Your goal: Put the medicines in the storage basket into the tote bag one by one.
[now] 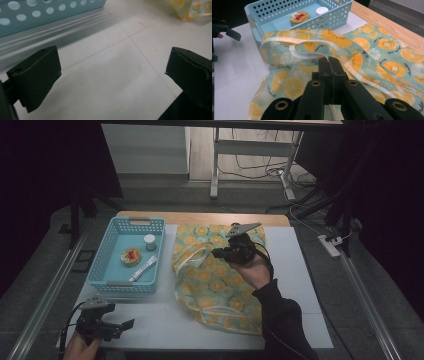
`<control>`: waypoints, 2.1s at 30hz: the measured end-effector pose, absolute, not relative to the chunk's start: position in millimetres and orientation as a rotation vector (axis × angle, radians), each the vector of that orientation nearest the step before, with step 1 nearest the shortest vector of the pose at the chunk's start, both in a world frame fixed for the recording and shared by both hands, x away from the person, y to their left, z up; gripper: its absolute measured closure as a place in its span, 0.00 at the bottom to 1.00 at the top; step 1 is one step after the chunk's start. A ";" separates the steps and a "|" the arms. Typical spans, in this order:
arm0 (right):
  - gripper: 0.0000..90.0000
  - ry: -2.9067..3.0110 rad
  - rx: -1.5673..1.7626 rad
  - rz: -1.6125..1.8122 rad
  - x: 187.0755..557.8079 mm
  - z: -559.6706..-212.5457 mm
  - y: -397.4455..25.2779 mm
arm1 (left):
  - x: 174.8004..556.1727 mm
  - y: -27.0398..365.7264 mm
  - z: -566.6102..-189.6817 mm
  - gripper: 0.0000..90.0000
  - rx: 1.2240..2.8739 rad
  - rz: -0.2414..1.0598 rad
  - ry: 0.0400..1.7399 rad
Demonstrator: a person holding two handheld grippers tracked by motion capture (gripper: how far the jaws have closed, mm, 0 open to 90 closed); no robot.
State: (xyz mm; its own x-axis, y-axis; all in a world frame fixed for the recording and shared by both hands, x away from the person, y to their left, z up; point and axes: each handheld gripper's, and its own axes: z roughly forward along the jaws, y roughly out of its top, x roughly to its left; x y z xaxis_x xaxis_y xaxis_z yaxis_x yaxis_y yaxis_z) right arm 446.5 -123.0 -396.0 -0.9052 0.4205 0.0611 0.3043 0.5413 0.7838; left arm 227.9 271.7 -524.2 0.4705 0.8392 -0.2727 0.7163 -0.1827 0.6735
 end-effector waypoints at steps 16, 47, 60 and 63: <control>1.00 2.638 0.624 1.302 447.3 -397.2 -124.7 | 225.3 275.6 -520.6 0.00 1.906 0.213 1.287; 1.00 2.639 0.633 1.294 449.2 -397.9 -123.5 | 234.1 273.9 -502.8 0.00 1.927 0.204 1.168; 1.00 2.640 0.622 1.288 449.6 -398.7 -122.9 | 246.2 275.9 -487.3 0.00 1.938 0.213 1.175; 1.00 2.641 0.623 1.287 450.2 -399.2 -122.9 | 251.0 276.3 -484.6 0.00 1.940 0.204 1.179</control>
State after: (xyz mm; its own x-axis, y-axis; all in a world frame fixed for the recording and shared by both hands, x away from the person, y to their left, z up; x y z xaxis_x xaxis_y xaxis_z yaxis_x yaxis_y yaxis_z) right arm 450.2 -122.9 -399.2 -0.9048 0.4221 0.0560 0.3042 0.5489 0.7785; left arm 251.0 276.3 -484.6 0.5448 0.7950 -0.2669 0.6588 -0.2088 0.7228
